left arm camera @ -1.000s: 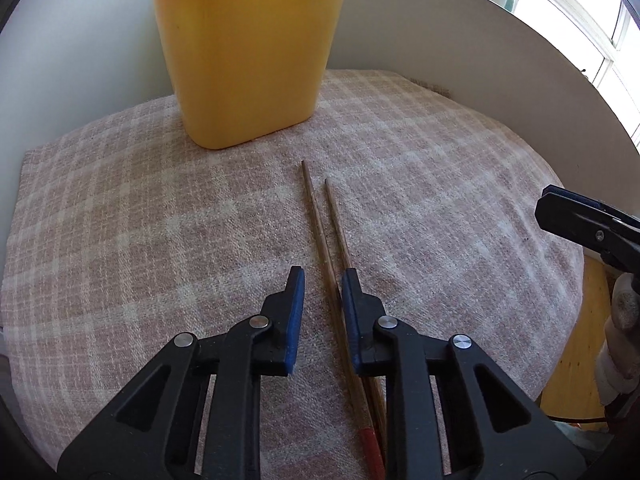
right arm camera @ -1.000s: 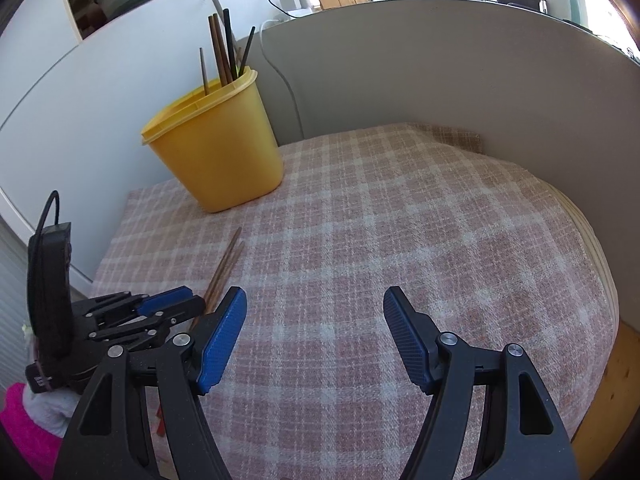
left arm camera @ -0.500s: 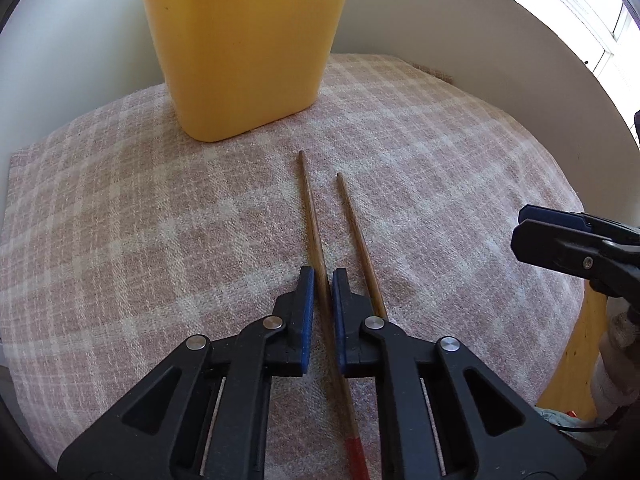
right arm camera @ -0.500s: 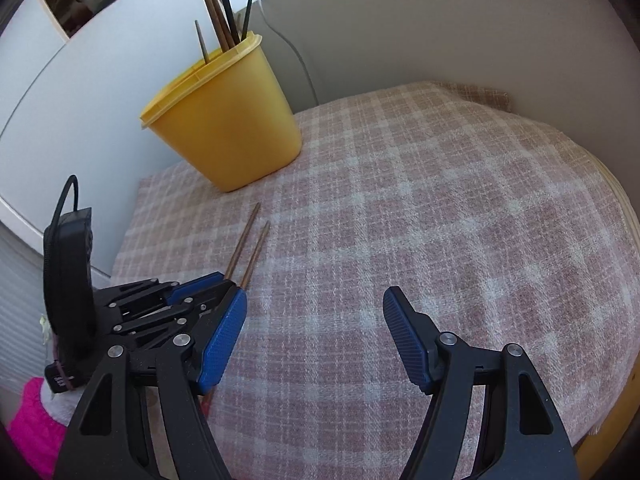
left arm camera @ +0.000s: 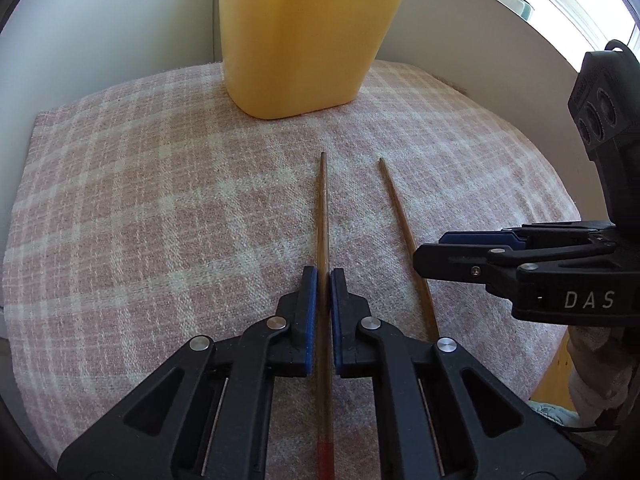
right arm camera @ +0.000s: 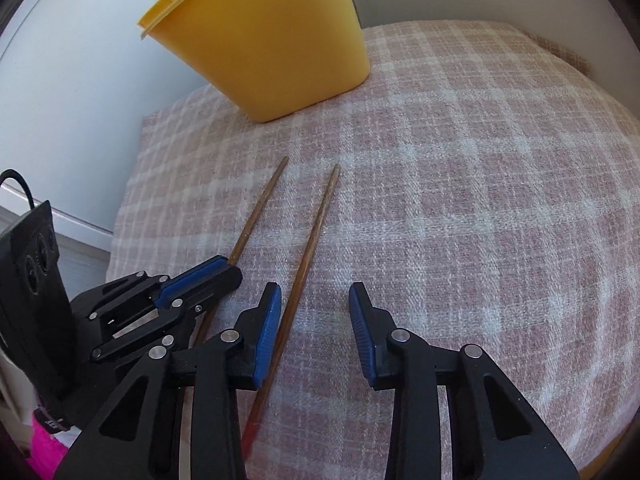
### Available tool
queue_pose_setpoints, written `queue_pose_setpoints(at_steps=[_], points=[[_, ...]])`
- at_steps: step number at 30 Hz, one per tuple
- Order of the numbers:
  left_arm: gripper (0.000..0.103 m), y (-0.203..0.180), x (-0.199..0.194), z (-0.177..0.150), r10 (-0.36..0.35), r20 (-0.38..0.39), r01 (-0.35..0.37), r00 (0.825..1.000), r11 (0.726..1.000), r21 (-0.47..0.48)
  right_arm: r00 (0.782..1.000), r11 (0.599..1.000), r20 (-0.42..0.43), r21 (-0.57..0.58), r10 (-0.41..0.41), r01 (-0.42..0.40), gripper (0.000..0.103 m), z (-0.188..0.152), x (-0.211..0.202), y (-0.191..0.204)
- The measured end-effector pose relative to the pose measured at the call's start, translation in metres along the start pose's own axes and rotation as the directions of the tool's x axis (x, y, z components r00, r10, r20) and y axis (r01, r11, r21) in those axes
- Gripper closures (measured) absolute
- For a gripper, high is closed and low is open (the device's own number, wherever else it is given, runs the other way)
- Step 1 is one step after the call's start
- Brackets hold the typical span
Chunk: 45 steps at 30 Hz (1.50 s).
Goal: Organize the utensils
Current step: 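Close the left tool on one chopstick while the right tool grasps the other, then lift both chopsticks and carry them over the yellow container with both tools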
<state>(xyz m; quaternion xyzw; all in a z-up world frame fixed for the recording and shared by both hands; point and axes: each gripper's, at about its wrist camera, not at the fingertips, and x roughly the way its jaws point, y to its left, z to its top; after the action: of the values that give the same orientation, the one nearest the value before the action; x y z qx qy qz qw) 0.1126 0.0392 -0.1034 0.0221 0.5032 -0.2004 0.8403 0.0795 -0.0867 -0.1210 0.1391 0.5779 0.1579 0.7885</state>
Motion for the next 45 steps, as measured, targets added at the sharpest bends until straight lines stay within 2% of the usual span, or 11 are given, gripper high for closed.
queue_pose_setpoints(at_steps=[7, 11, 14, 18, 20, 21, 24, 29, 33, 37, 45], points=[[0.098, 0.012, -0.008, -0.007, 0.007, -0.010, -0.007, 1.000, 1.000, -0.021, 0.994, 0.990, -0.017, -0.095, -0.107, 0.105, 0.077, 0.012, 0.020, 0.027], [0.096, 0.016, -0.009, -0.004, 0.011, -0.043, -0.012, 0.999, 1.000, -0.021, 0.979, 0.953, 0.001, -0.227, -0.206, 0.201, 0.090, 0.015, 0.030, 0.045], [0.088, 0.008, -0.002, 0.004, 0.011, -0.077, -0.010, 0.997, 1.000, 0.017, 0.976, 0.941, -0.014, -0.268, -0.217, 0.206, 0.093, 0.018, 0.033, 0.049], [0.086, 0.002, 0.006, 0.012, 0.012, -0.092, -0.006, 0.996, 0.998, 0.064, 0.974, 0.942, -0.021, -0.261, -0.224, 0.211, 0.099, 0.030, 0.032, 0.043], [0.089, 0.004, 0.009, 0.015, -0.001, -0.089, 0.007, 0.996, 0.998, 0.069, 0.976, 0.949, -0.028, -0.245, -0.214, 0.201, 0.099, 0.033, 0.031, 0.037], [0.096, 0.006, 0.010, 0.016, -0.004, -0.090, 0.010, 0.996, 0.998, 0.066, 0.977, 0.952, -0.029, -0.236, -0.210, 0.197, 0.099, 0.031, 0.030, 0.035], [0.099, 0.012, 0.009, 0.017, -0.026, -0.081, 0.028, 0.996, 0.999, 0.028, 0.982, 0.960, -0.025, -0.215, -0.187, 0.178, 0.099, 0.028, 0.022, 0.026], [0.099, 0.011, -0.008, 0.010, -0.011, -0.004, 0.011, 1.000, 1.000, 0.002, 0.991, 0.972, 0.019, -0.189, -0.135, 0.136, 0.099, 0.022, -0.005, 0.013], [0.099, 0.005, -0.036, 0.007, -0.020, 0.117, 0.024, 0.993, 0.999, -0.032, 0.993, 0.975, 0.075, -0.192, -0.096, 0.109, 0.099, 0.014, -0.036, 0.004], [0.099, 0.004, -0.067, 0.000, -0.034, 0.237, 0.053, 0.971, 0.996, -0.074, 0.977, 0.967, 0.190, -0.216, -0.093, 0.134, 0.099, 0.007, -0.064, 0.008], [0.099, 0.004, -0.103, -0.018, -0.061, 0.395, 0.136, 0.917, 0.977, -0.164, 0.937, 0.981, 0.349, -0.178, -0.008, 0.074, 0.099, -0.007, -0.096, 0.005]])
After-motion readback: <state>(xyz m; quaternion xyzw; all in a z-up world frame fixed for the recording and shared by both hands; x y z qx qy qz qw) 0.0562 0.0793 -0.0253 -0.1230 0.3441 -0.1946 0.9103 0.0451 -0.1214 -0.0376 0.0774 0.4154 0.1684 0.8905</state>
